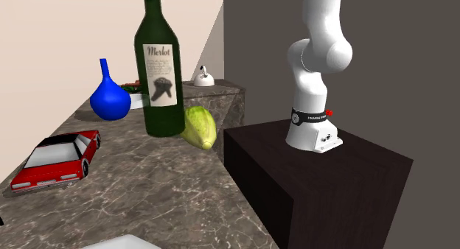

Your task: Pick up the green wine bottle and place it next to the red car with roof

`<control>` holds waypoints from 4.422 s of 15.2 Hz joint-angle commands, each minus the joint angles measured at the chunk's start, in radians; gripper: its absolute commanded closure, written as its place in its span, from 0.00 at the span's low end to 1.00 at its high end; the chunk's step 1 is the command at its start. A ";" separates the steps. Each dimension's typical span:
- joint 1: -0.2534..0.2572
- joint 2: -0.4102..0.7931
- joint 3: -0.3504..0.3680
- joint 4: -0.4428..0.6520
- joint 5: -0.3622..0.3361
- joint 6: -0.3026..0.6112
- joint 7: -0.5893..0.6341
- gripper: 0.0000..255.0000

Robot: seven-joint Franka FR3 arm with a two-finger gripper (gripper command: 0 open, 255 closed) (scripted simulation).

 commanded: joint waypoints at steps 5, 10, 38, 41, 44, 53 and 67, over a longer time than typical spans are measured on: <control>-0.073 -0.015 -0.067 -0.015 -0.012 0.001 -0.144 1.00; -0.133 0.006 -0.123 0.011 -0.029 -0.002 -0.261 1.00; -0.281 0.116 -0.243 -0.065 -0.059 0.197 -0.520 1.00; -0.281 0.113 -0.243 -0.109 -0.059 0.238 -0.518 1.00; -0.282 0.113 -0.243 -0.149 -0.060 0.278 -0.516 1.00; -0.283 0.122 -0.244 -0.247 -0.061 0.385 -0.510 1.00; -0.281 0.123 -0.243 -0.212 -0.061 0.351 -0.511 0.00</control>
